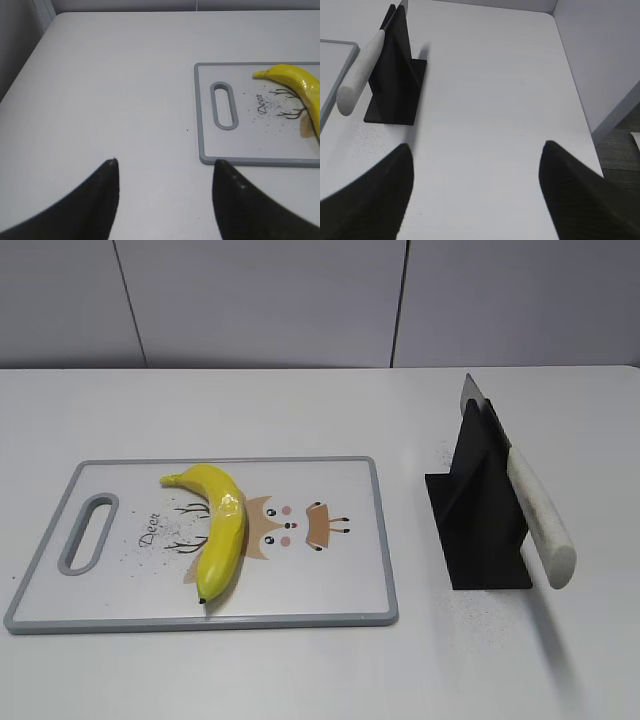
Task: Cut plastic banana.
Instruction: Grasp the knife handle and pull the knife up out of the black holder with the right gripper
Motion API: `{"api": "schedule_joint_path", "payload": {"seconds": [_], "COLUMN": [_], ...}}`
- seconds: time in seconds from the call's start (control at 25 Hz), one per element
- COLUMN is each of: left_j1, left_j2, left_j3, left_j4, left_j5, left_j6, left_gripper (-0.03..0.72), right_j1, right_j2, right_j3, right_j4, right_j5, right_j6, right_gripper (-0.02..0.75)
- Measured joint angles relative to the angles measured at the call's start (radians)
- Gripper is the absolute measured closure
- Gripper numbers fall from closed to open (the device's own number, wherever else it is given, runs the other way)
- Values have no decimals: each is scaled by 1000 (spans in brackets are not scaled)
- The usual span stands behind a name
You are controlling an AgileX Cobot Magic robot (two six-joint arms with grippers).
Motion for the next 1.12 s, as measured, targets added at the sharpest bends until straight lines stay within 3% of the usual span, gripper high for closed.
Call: {"api": "schedule_joint_path", "payload": {"seconds": [0.6, 1.12], "left_j1": [0, 0], "left_j2": [0, 0], "left_j3": [0, 0], "left_j4": [0, 0], "left_j5": [0, 0], "left_j6": [0, 0], "left_gripper": [135, 145], "right_j1": [0, 0], "right_j2": [0, 112], "right_j3": [0, -65], "right_j4": [-12, 0], "right_j5": [0, 25], "right_j6": [1, 1], "right_gripper": [146, 230]}}
